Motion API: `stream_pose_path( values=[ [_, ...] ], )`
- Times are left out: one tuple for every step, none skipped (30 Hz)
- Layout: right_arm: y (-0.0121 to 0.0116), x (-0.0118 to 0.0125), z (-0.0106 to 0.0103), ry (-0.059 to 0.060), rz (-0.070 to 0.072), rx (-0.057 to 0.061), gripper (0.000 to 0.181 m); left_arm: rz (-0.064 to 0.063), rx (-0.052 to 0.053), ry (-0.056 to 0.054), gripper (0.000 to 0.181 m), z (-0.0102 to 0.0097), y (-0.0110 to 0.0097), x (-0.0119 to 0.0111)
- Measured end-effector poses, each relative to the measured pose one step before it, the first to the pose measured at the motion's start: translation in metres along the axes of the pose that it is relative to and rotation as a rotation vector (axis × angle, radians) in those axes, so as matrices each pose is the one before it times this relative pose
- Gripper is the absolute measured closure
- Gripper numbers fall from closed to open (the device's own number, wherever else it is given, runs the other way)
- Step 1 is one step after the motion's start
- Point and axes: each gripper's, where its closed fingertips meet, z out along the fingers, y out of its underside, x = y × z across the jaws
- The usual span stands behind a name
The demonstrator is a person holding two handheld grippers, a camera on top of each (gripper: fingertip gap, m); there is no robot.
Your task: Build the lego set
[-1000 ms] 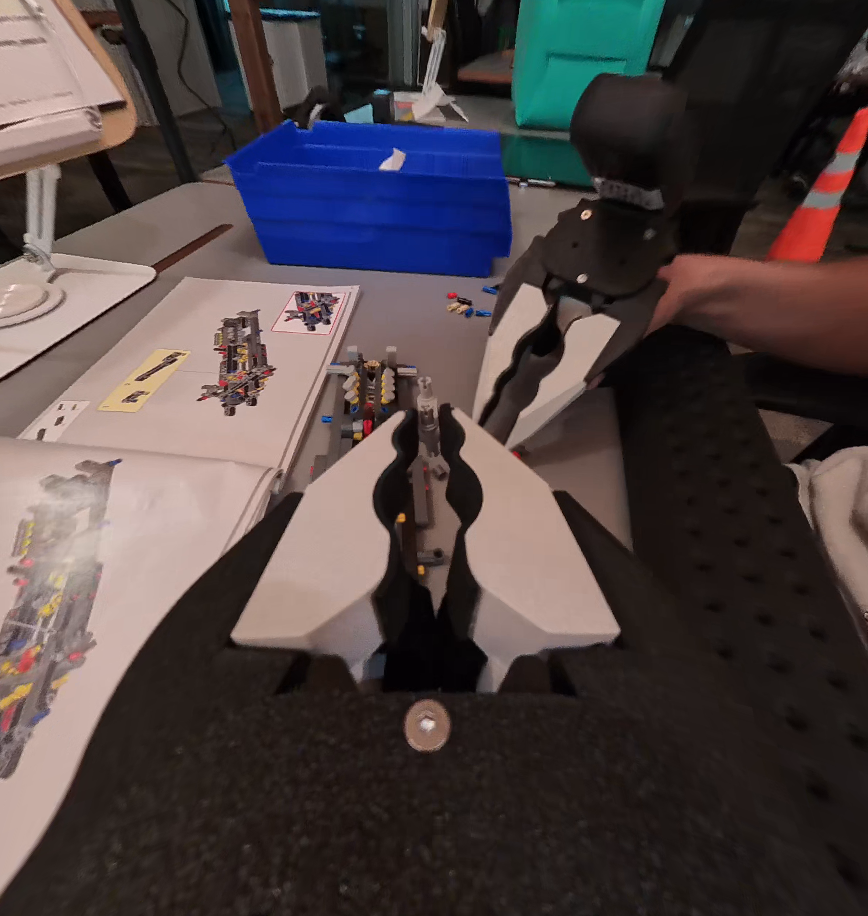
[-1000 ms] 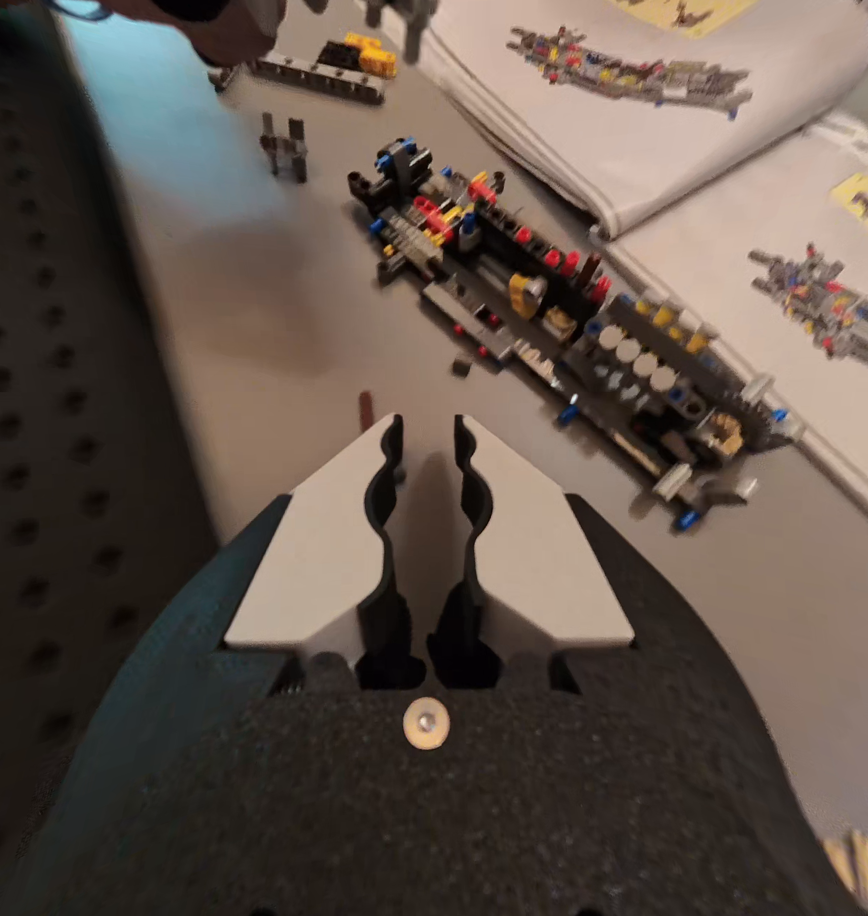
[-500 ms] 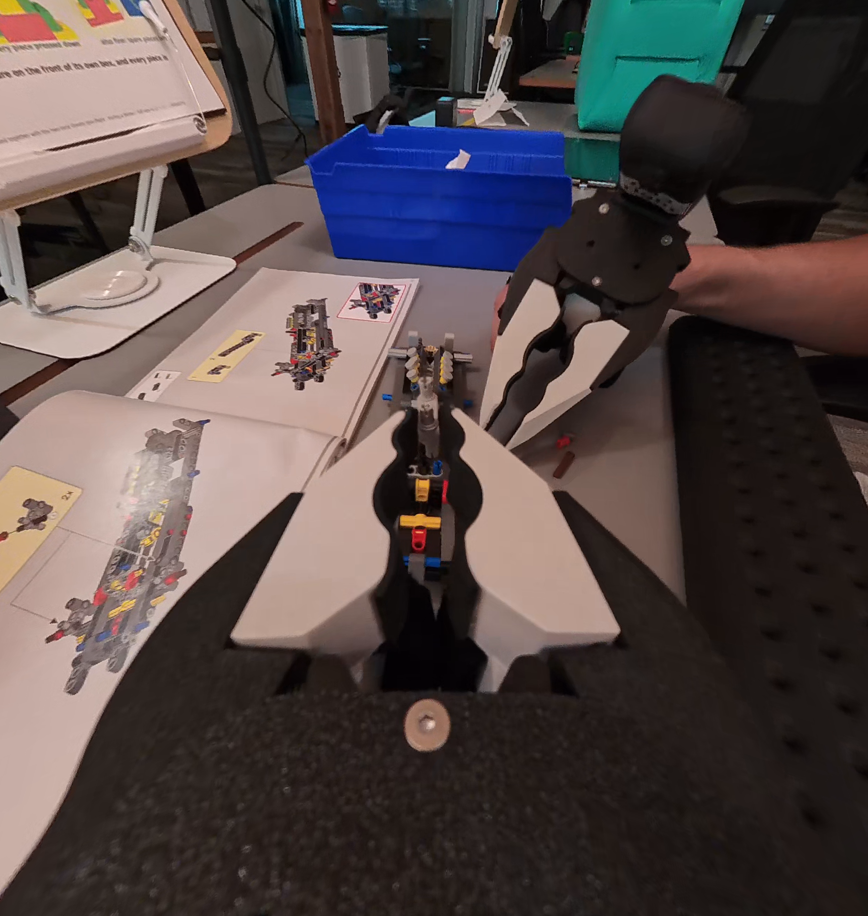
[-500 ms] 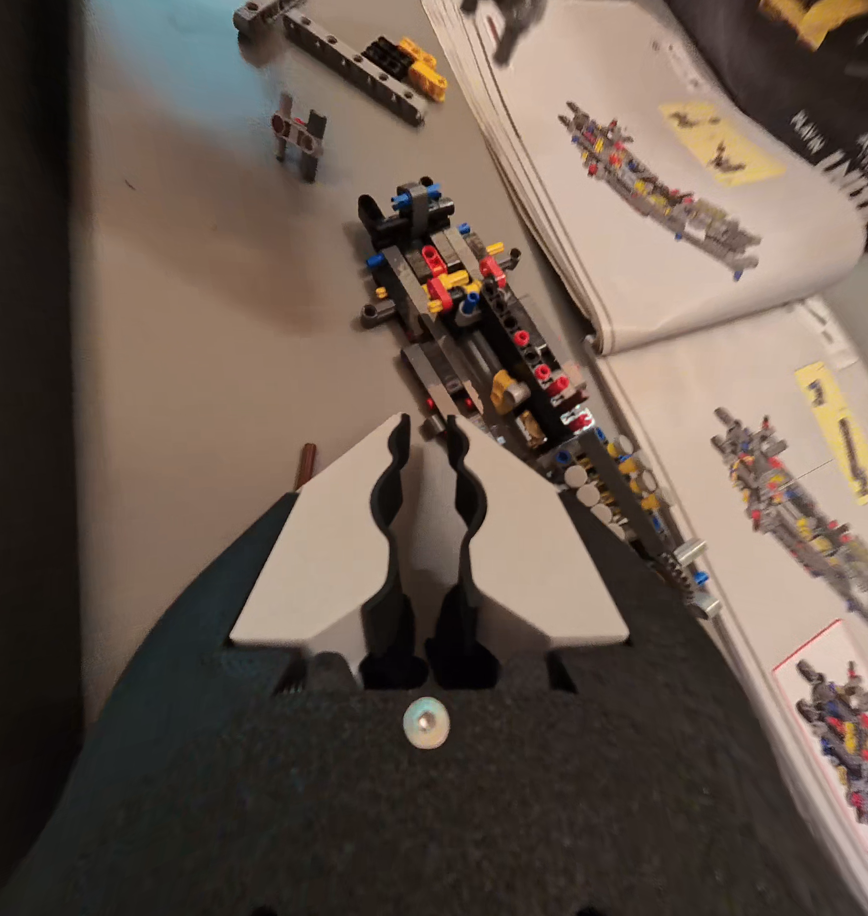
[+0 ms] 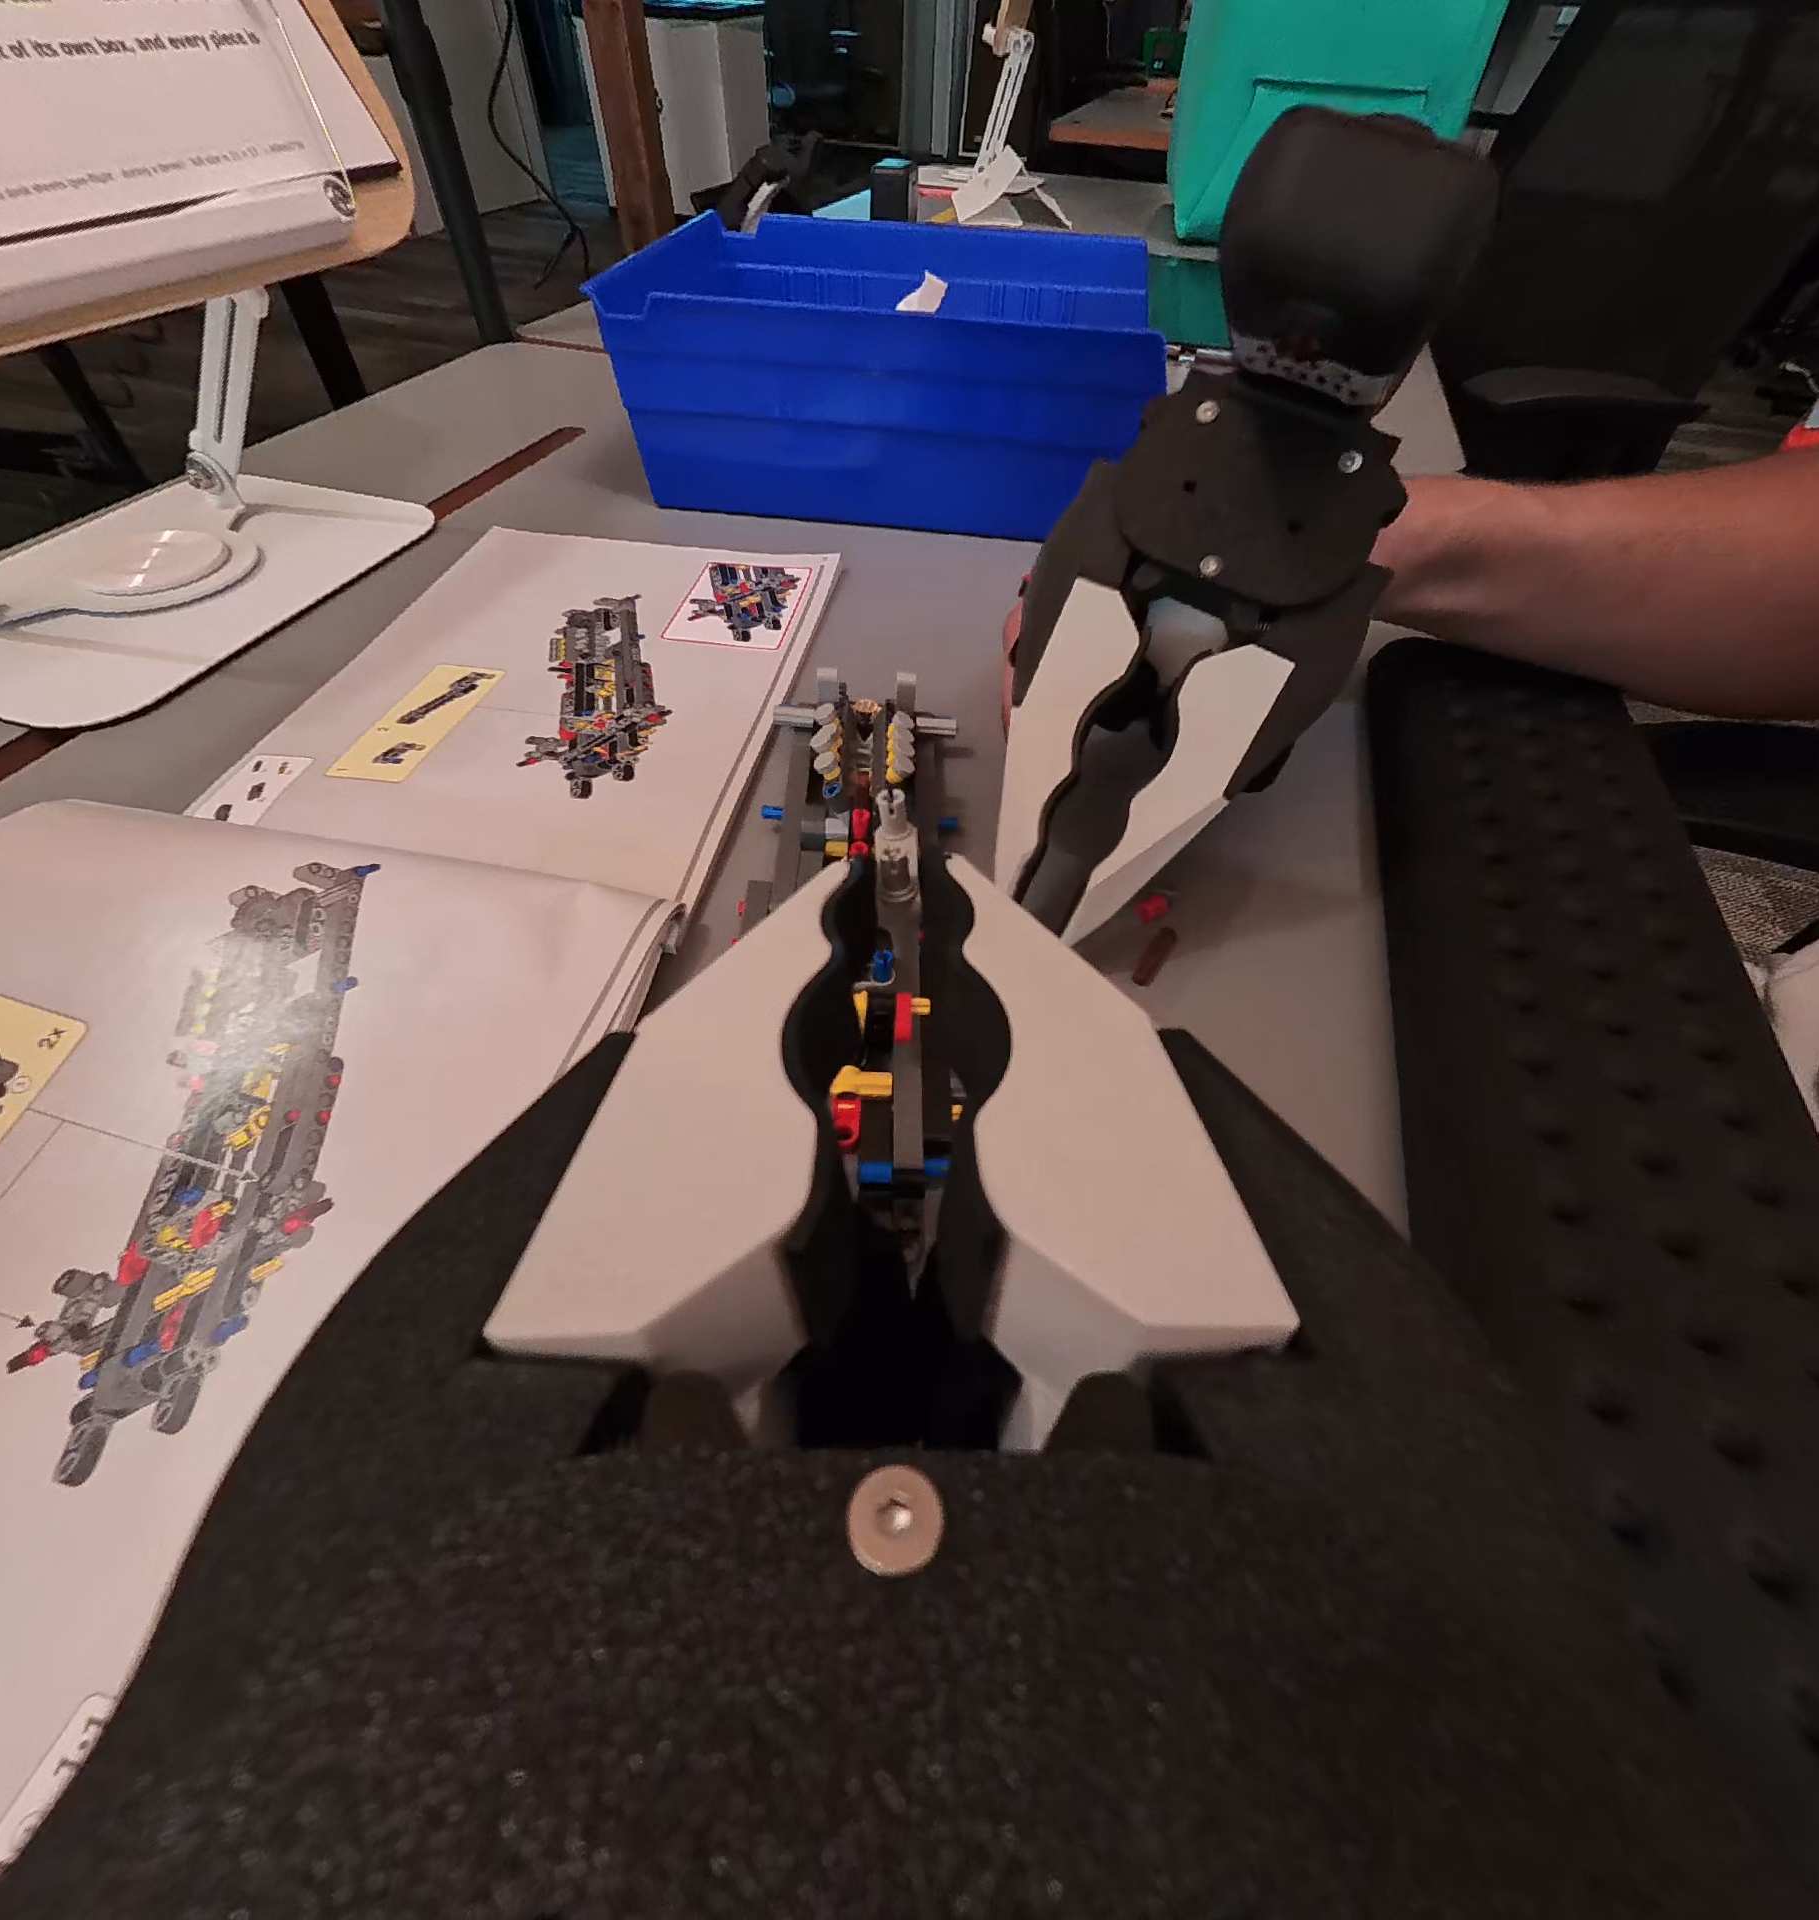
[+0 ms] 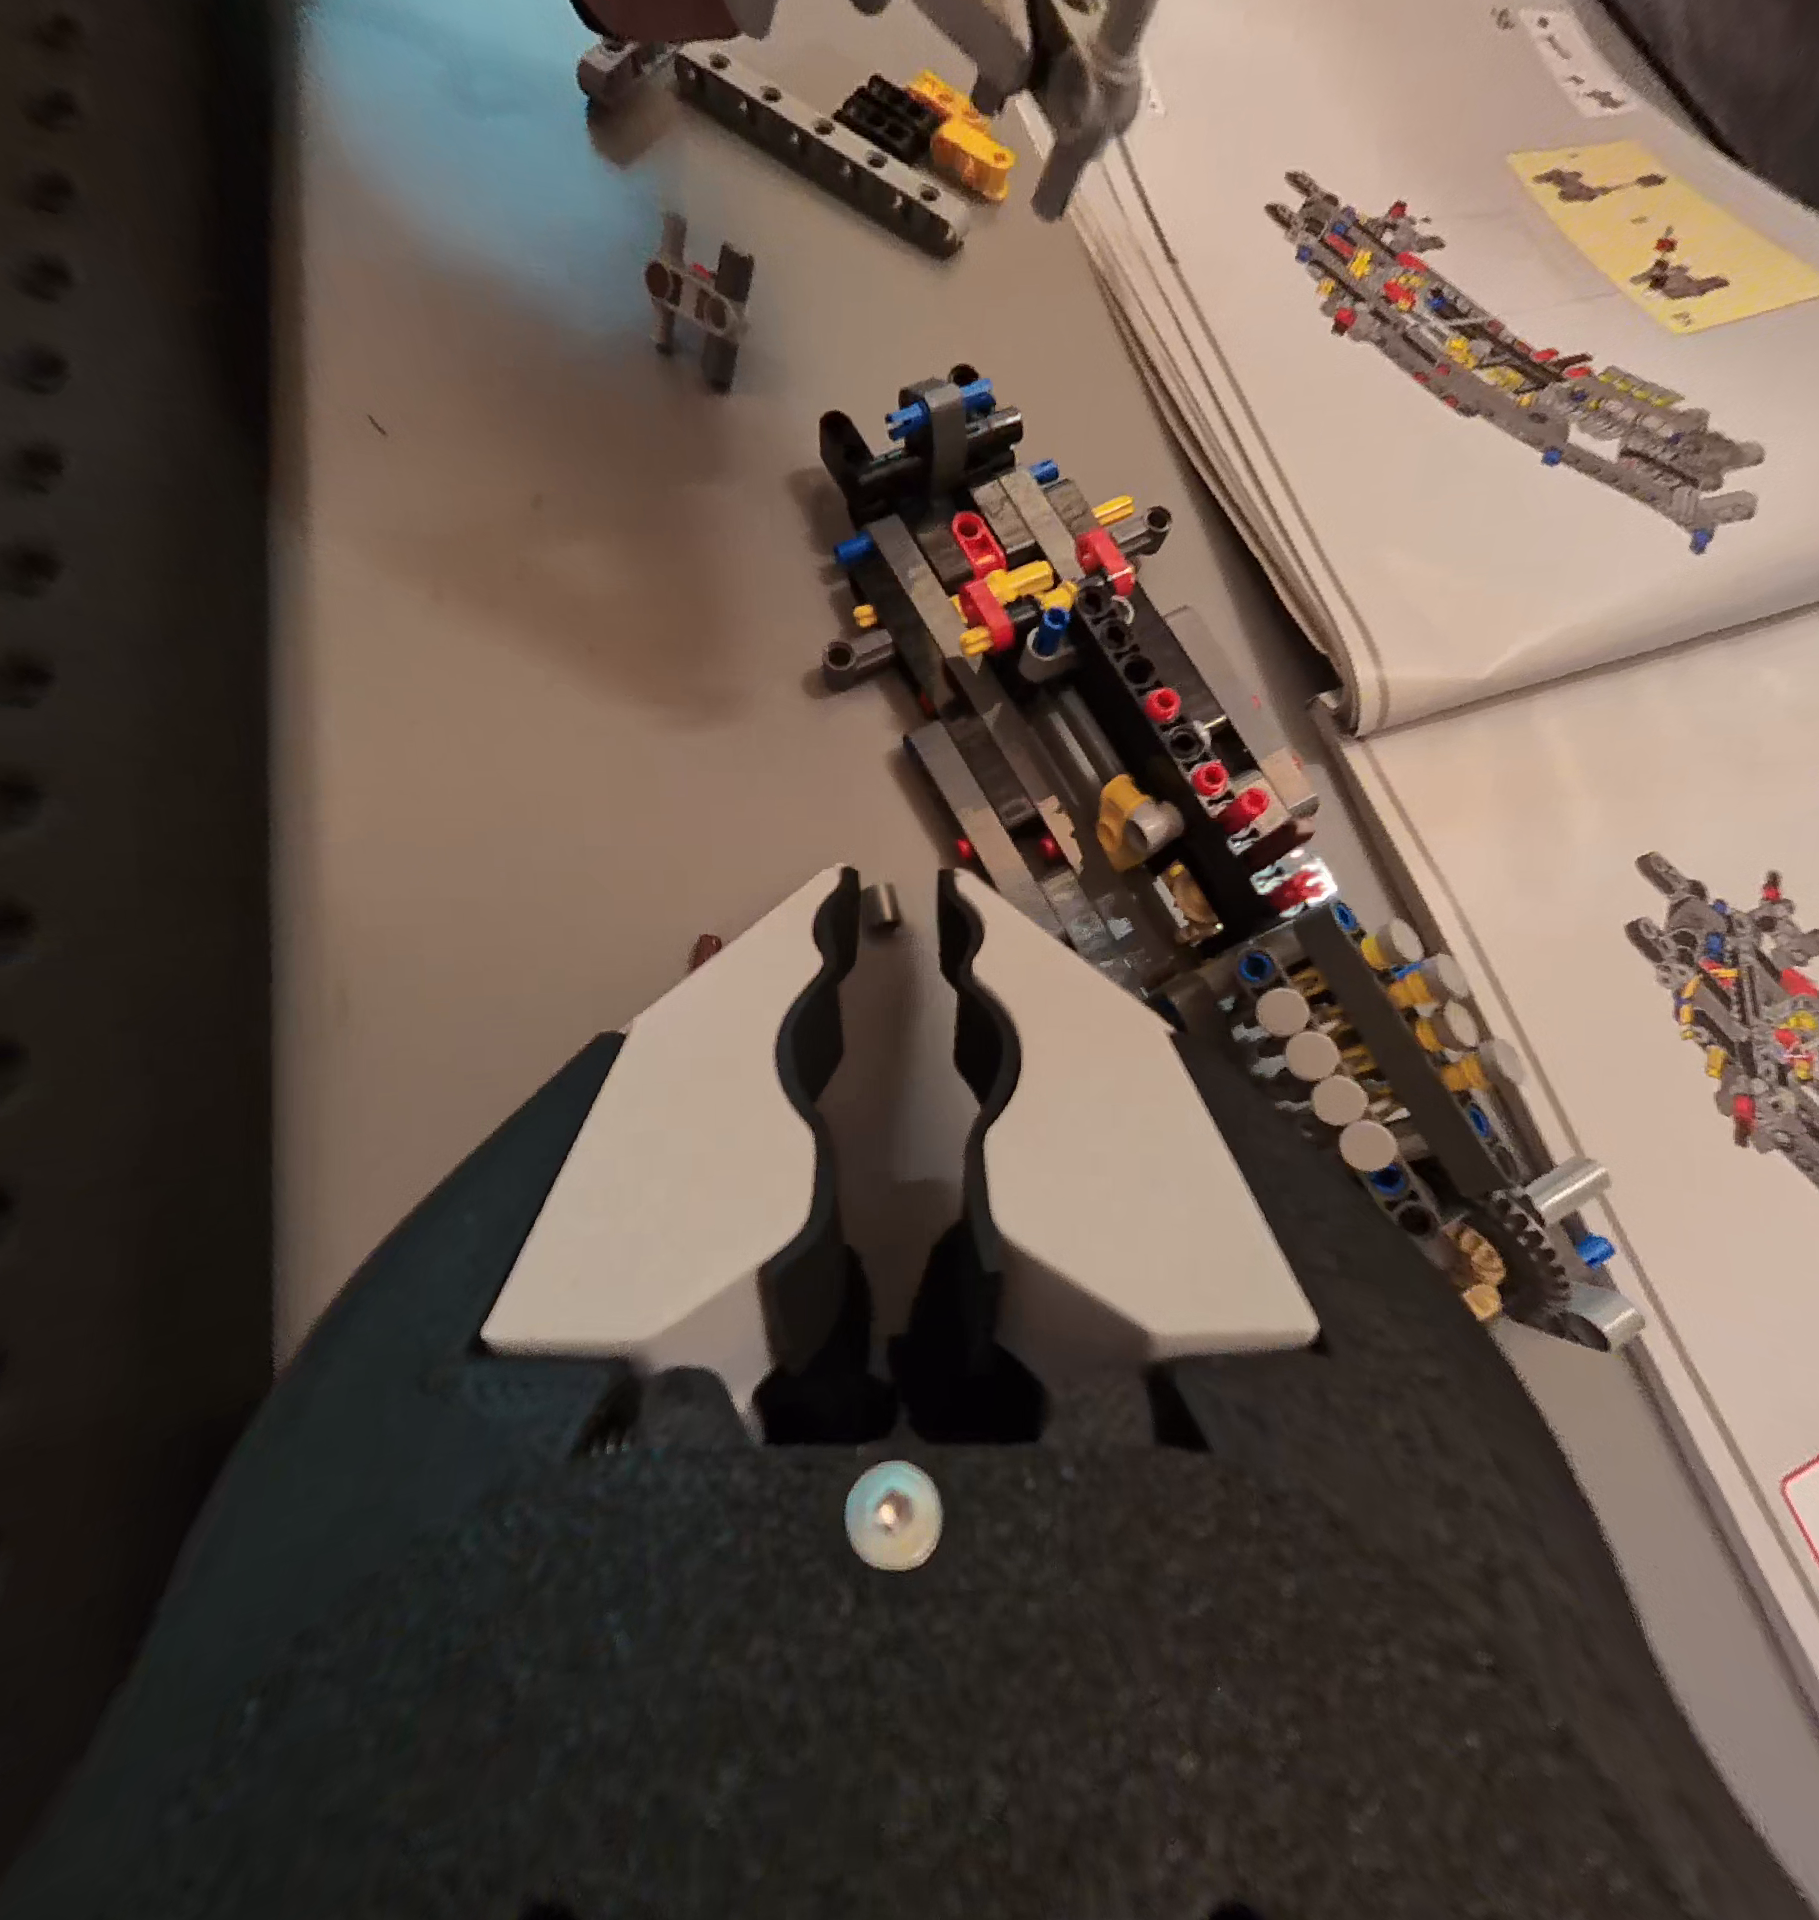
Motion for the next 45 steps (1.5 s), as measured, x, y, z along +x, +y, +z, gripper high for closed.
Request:
stream_pose_path(
  values=[
    [0.00176,-0.00115,0.00201,-0.0105,0.0104,-0.0097,0.167,-0.0025,-0.0022,0.0008,0.175,0.00020,0.00050,-0.00013],
    [0.00096,-0.00117,0.00188,-0.0092,0.0104,-0.0018,0.166,-0.0020,-0.0015,-0.0002,0.175,0.00004,0.00037,-0.00010],
    [0.00111,-0.00037,0.00158,-0.0027,0.0047,-0.0010,0.167,-0.0006,-0.0018,0.0006,0.175,0.00013,0.00038,0.00010],
    [0.00342,-0.00171,0.00126,-0.0085,-0.0060,-0.0138,0.170,0.0011,-0.0018,0.0023,0.175,0.00008,0.00020,0.00044],
    [0.00073,-0.00299,-0.00022,-0.0140,-0.0054,0.0040,0.172,0.0008,-0.0020,0.0033,0.175,0.00016,0.00019,0.00059],
    [0.00097,-0.00092,-0.00086,-0.0013,-0.0034,0.0004,0.172,0.0000,-0.0032,0.0004,0.175,0.00022,0.00052,0.00012],
    [0.00116,0.00066,-0.00139,0.0073,-0.0018,-0.0002,0.172,0.0012,-0.0039,-0.0009,0.175,0.00018,0.00062,-0.00004],
    [0.00127,0.00005,-0.00110,-0.0014,0.0014,-0.0002,0.172,0.0026,-0.0024,-0.0012,0.175,0.00017,0.00035,0.00002],
    [0.00074,-0.00022,-0.00066,-0.0050,0.0067,0.0020,0.173,0.0028,-0.0009,0.0005,0.175,0.00003,0.00000,0.00027],
    [0.00024,-0.00040,-0.00008,-0.0065,0.0084,0.0051,0.173,0.0013,-0.0012,0.0021,0.175,0.00022,0.00007,0.00049],
    [0.00008,-0.00030,0.00003,-0.0038,0.0060,0.0050,0.173,-0.0002,-0.0028,0.0022,0.175,0.00034,0.00043,0.00039],
    [-0.00007,0.00040,-0.00002,0.0018,0.0034,0.0035,0.173,-0.0002,-0.0021,-0.0002,0.175,0.00022,0.00038,0.00016],
    [-0.00021,0.00038,0.00028,0.0029,0.0028,0.0032,0.173,0.0002,-0.0002,0.0009,0.175,0.00016,0.00018,0.00030],
    [-0.00035,-0.00023,0.00049,-0.0009,0.0023,0.0022,0.172,0.0003,-0.0011,0.0021,0.175,0.00019,0.00028,0.00046],
    [-0.00039,-0.00046,0.00038,-0.0020,0.0002,0.0004,0.174,0.0007,-0.0014,0.0001,0.175,0.00020,0.00010,0.00014],
    [-0.00038,-0.00071,0.00054,-0.0036,-0.0010,0.0000,0.175,0.0011,-0.0011,0.0006,0.175,0.00005,0.00022,0.00010],
    [-0.00032,-0.00031,0.00043,-0.0015,0.0028,0.0009,0.175,0.0010,-0.0020,0.0028,0.175,0.00012,0.00040,0.00040],
    [-0.00009,-0.00021,0.00007,-0.0038,0.0037,0.0009,0.175,0.0015,-0.0025,0.0035,0.175,0.00016,0.00035,0.00067],
    [0.00011,-0.00013,-0.00015,-0.0051,0.0020,-0.0009,0.175,0.0054,-0.0024,0.0068,0.175,0.00011,0.00037,0.00135],
    [-0.00054,0.00122,-0.00063,0.0035,-0.0013,-0.0045,0.175,0.0122,-0.0038,0.0065,0.175,0.00023,0.00030,0.00191],
    [-0.00632,0.00033,-0.00313,-0.0007,-0.0055,0.0154,0.175,0.0245,-0.0037,-0.0010,0.175,0.00021,-0.00002,0.00181],
    [-0.01433,-0.00071,-0.00629,-0.0072,-0.0104,0.0389,0.175,0.0365,-0.0034,-0.0075,0.175,0.00021,-0.00042,0.00184],
    [-0.01828,0.00145,-0.00770,0.0082,-0.0303,0.0371,0.176,0.0484,-0.0028,-0.0193,0.175,0.00045,-0.00087,0.00130],
    [-0.01817,0.00476,-0.00737,0.0295,-0.0522,0.0211,0.176,0.0633,-0.0063,-0.0235,0.175,0.00055,-0.00060,0.00183],
    [-0.01514,0.00517,-0.00513,0.0245,-0.0492,-0.0009,0.176,0.0738,-0.0066,-0.0332,0.174,0.00067,-0.00073,0.00108],
    [-0.01074,0.00389,-0.00224,0.0100,-0.0314,-0.0216,0.176,0.0759,-0.0059,-0.0376,0.175,0.00068,-0.00070,0.00058],
    [-0.00698,0.00279,-0.00059,0.0073,-0.0258,-0.0295,0.176,0.0664,-0.0110,-0.0303,0.175,0.00082,0.00047,0.00105],
    [-0.00509,0.00367,0.00012,0.0191,-0.0218,-0.0186,0.176,0.0468,-0.0090,-0.0193,0.175,0.00085,0.00022,0.00157],
    [-0.00378,0.00480,0.00030,0.0256,-0.0094,0.0010,0.176,0.0179,0.0050,-0.0133,0.175,0.00030,-0.00190,0.00077],
    [-0.00415,0.00510,-0.00004,0.0239,0.0086,0.0304,0.176,-0.0158,0.0187,0.0027,0.175,-0.00053,-0.00375,0.00081],
    [-0.00680,0.00237,-0.00098,0.0050,0.0329,0.0728,0.176,-0.0386,0.0239,0.0211,0.175,-0.00075,-0.00400,0.00167],
    [-0.00979,-0.00010,-0.00193,-0.0127,0.0516,0.1047,0.176,-0.0477,0.0240,0.0212,0.175,-0.00093,-0.00352,0.00061],
    [-0.01090,-0.00121,-0.00193,-0.0201,0.0671,0.1160,0.176,-0.0504,0.0307,0.0133,0.175,-0.00158,-0.00446,-0.00115],
    [-0.00978,-0.00224,-0.00105,-0.0283,0.0816,0.1085,0.176,-0.0540,0.0398,0.0222,0.174,-0.00203,-0.00603,-0.00008],
    [-0.00721,-0.00299,-0.00027,-0.0395,0.0969,0.0931,0.176,-0.0581,0.0402,0.0256,0.174,-0.00209,-0.00630,0.00049],
    [-0.00510,-0.00202,0.00050,-0.0382,0.0991,0.0801,0.176,-0.0533,0.0382,0.0219,0.174,-0.00176,-0.00599,0.00051],
    [-0.00395,-0.00179,0.00055,-0.0333,0.0768,0.0731,0.176,-0.0452,0.0315,0.0242,0.174,-0.00151,-0.00482,0.00128],
    [-0.00293,-0.00145,0.00048,-0.0231,0.0480,0.0614,0.176,-0.0301,0.0204,0.0170,0.174,-0.00114,-0.00332,0.00117],
    [-0.00013,-0.00037,0.00078,-0.0089,0.0264,0.0311,0.176,-0.0127,0.0131,0.0031,0.174,-0.00076,-0.00228,0.00000],
    [0.00002,-0.00083,0.00024,-0.0051,0.0094,0.0181,0.176,-0.0017,0.0037,-0.0010,0.174,-0.00053,-0.00104,-0.00023],
    [-0.00025,-0.00169,-0.00012,-0.0080,0.0054,0.0104,0.176,0.0002,-0.0019,-0.0019,0.174,-0.00039,0.00000,-0.00047],
    [0.00146,-0.00064,0.00003,-0.0013,0.0052,-0.0096,0.177,0.0019,-0.0011,-0.0091,0.174,-0.00088,-0.00025,-0.00171],
    [0.00089,0.00082,-0.00071,0.0088,-0.0056,-0.0099,0.176,0.0000,-0.0015,-0.0087,0.174,-0.00122,-0.00045,-0.00222],
    [0.00021,0.00168,-0.00153,0.0135,-0.0144,-0.0094,0.176,-0.0080,0.0021,-0.0080,0.174,-0.00152,-0.00103,-0.00283],
    [0.00210,0.00254,-0.00133,0.0189,-0.0178,-0.0265,0.176,-0.0144,0.0048,-0.0060,0.174,-0.00138,-0.00109,-0.00298]
  ],
)
